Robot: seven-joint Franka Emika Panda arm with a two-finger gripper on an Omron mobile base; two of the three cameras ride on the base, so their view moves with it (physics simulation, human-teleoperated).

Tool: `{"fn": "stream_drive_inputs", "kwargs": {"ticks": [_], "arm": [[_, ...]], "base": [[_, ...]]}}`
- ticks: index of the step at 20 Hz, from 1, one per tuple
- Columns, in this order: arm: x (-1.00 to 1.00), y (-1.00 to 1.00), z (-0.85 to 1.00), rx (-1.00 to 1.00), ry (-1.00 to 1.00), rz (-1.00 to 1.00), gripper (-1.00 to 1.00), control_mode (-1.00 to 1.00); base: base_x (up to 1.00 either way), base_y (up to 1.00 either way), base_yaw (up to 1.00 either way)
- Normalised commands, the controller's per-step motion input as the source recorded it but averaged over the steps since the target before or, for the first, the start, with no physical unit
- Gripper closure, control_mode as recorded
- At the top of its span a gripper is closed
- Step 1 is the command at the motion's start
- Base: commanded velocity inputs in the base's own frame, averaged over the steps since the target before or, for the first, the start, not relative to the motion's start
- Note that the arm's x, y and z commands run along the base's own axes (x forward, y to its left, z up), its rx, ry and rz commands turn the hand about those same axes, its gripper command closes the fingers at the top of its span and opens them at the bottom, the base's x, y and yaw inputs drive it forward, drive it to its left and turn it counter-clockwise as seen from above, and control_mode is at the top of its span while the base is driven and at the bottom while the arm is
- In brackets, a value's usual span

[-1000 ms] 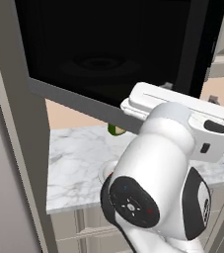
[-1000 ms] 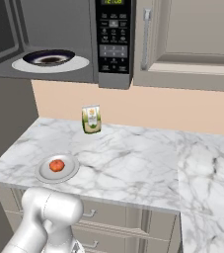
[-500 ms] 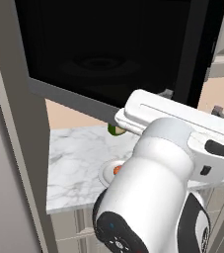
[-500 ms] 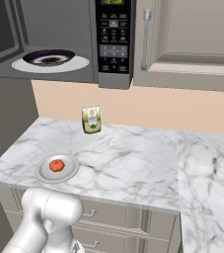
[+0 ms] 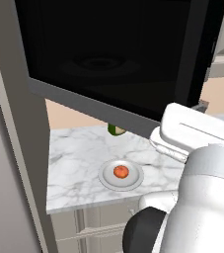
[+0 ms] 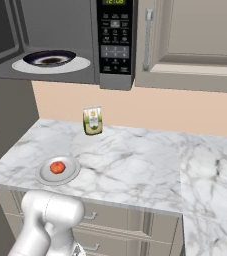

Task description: Pick the squash from the counter and place it in the microwave. Then turn on the microwave.

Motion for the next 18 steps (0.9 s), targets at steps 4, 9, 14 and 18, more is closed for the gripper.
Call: {"fn": "stream_drive_inputs", "kwargs": {"ticks": [4,9,14,18], "arm": [[-0.2,-0.4,0.0,-0.03,-0.05,0.07,-1.0,-1.0],[0.0,-0.37,-0.11,0.0,0.0,0.14,-1.0,-1.0],[0.06,-0.4,-0.14,0.0,0.02,0.16,-1.0,-1.0],[0.17,-0.38,-0.08,0.0,0.03,0.15,-1.0,-1.0]], "base": [[0.0,0.0,0.0],[0.0,0.0,0.0],[0.0,0.0,0.0],[0.0,0.0,0.0]]}}
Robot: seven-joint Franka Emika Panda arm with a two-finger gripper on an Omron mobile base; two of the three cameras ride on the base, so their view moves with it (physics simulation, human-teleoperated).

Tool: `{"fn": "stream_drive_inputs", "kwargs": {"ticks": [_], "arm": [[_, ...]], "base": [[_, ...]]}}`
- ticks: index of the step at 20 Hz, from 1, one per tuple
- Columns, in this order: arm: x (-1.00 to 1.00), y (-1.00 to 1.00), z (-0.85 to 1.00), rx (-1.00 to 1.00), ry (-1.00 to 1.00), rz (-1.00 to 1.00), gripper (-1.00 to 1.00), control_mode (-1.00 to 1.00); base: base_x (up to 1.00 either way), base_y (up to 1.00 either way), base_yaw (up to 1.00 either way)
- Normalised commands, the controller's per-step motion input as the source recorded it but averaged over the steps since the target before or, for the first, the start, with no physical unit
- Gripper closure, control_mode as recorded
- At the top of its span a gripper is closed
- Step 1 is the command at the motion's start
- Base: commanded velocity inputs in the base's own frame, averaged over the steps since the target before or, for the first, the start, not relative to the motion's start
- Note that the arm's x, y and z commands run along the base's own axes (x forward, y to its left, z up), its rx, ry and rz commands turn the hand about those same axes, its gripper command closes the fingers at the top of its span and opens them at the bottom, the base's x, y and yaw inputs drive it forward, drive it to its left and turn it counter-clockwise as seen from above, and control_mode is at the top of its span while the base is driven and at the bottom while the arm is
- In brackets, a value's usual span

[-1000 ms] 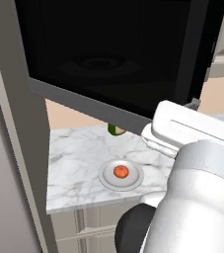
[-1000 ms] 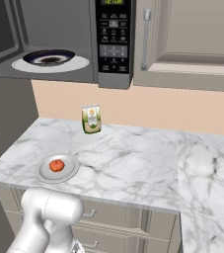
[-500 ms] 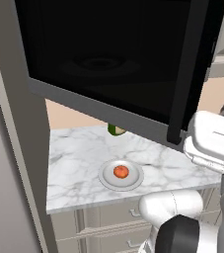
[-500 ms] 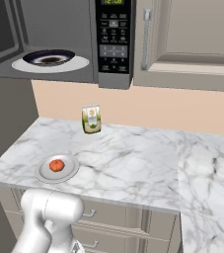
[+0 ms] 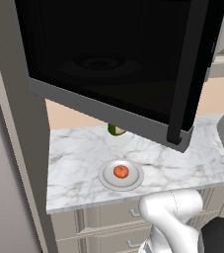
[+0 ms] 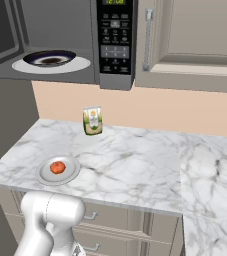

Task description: Pick the squash from the counter and place it in the microwave. Then turn on the microwave.

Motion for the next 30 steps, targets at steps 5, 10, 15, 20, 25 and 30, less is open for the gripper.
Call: {"fn": "stream_drive_inputs", "kwargs": {"ticks": [5,10,15,20,25,30], "arm": [[0.16,-0.15,-0.05,0.0,0.03,0.15,-1.0,-1.0],[0.21,-0.11,-0.08,0.0,0.04,0.18,-1.0,-1.0],[0.23,-0.05,-0.09,0.0,0.03,0.2,-1.0,-1.0],[0.25,-0.03,-0.07,0.0,0.01,0.21,-1.0,-1.0],[0.19,-0.02,-0.03,0.0,0.0,0.22,-1.0,-1.0],[0.23,0.0,-0.02,0.0,0.0,0.21,-1.0,-1.0]], "base": [[0.0,0.0,0.0],[0.0,0.0,0.0],[0.0,0.0,0.0],[0.0,0.0,0.0],[0.0,0.0,0.0],[0.0,0.0,0.0]]}}
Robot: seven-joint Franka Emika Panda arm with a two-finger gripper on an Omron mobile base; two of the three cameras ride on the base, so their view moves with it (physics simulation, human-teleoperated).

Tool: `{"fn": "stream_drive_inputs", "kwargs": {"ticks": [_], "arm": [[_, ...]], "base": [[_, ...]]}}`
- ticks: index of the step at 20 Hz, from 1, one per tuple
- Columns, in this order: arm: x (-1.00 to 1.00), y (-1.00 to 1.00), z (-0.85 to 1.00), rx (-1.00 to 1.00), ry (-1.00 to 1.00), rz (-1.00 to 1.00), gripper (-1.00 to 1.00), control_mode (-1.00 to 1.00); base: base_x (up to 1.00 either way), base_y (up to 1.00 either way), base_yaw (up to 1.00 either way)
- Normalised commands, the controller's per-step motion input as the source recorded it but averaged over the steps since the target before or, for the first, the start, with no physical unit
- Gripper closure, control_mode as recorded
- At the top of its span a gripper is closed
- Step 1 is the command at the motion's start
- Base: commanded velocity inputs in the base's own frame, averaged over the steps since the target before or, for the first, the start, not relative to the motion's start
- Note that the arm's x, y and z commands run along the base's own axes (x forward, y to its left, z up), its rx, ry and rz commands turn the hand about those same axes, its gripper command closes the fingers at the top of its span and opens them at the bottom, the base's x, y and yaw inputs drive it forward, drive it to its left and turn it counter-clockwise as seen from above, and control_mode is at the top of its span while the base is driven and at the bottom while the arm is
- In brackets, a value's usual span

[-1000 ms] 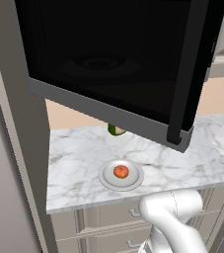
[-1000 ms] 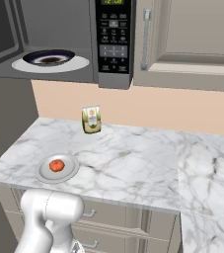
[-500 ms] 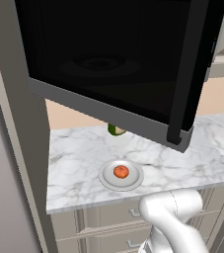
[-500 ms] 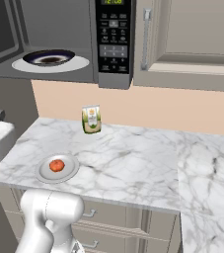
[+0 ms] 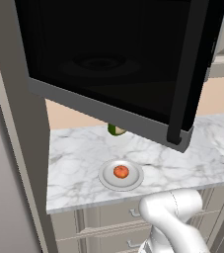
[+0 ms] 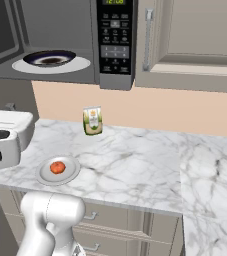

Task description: Pick the squash from the counter and place it in the microwave. Then turn on the microwave.

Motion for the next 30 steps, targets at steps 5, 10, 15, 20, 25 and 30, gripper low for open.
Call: {"fn": "stream_drive_inputs", "kwargs": {"ticks": [5,10,15,20,25,30], "arm": [[0.23,0.0,-0.01,0.0,0.0,0.21,-1.0,-1.0],[0.23,-0.01,0.0,0.0,-0.01,0.22,-1.0,-1.0],[0.26,0.0,0.0,0.0,0.0,0.23,-1.0,-1.0],[0.27,0.01,-0.03,0.0,-0.01,0.24,-1.0,-1.0],[0.35,0.14,-0.04,-0.01,-0.01,0.23,-1.0,-1.0],[0.29,0.25,-0.01,-0.03,-0.02,0.18,-1.0,-1.0]], "base": [[0.0,0.0,0.0],[0.0,0.0,0.0],[0.0,0.0,0.0],[0.0,0.0,0.0],[0.0,0.0,0.0],[0.0,0.0,0.0]]}}
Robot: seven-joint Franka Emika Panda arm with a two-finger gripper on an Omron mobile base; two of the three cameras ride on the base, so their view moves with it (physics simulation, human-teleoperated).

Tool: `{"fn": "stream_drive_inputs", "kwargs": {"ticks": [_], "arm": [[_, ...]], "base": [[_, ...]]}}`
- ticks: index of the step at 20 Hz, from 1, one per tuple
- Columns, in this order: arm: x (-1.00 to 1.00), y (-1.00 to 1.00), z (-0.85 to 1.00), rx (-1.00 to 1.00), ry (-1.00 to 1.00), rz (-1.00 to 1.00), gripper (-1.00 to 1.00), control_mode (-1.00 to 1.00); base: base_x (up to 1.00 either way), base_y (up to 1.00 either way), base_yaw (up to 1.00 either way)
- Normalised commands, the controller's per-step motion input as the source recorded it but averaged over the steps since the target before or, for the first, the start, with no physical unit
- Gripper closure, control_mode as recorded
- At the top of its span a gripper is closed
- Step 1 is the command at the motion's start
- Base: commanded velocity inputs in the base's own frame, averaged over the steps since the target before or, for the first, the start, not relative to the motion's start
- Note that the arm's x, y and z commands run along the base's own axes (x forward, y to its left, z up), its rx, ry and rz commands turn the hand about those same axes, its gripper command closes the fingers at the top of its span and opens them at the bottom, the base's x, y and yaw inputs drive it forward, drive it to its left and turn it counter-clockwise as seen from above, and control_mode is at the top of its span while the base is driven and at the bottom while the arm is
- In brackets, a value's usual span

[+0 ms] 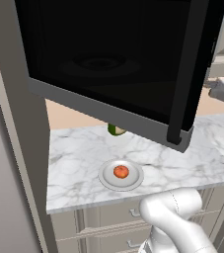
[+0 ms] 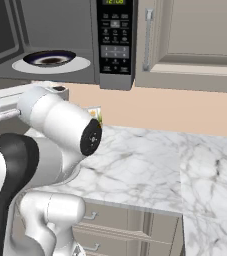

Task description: Pick the squash from the counter and place it in the microwave. Then turn on the microwave.

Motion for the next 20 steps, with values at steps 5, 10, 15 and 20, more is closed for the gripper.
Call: {"fn": "stream_drive_inputs", "kwargs": {"ticks": [5,10,15,20], "arm": [[0.3,0.23,-0.01,-0.03,0.0,0.13,-1.0,-1.0],[0.29,0.12,-0.09,-0.02,0.03,0.03,-1.0,-1.0],[0.41,0.0,-0.11,-0.02,0.05,0.01,-1.0,-1.0],[0.29,0.11,-0.11,-0.05,0.01,0.0,-1.0,-1.0]], "base": [[0.0,0.0,0.0],[0.0,0.0,0.0],[0.0,0.0,0.0],[0.0,0.0,0.0]]}}
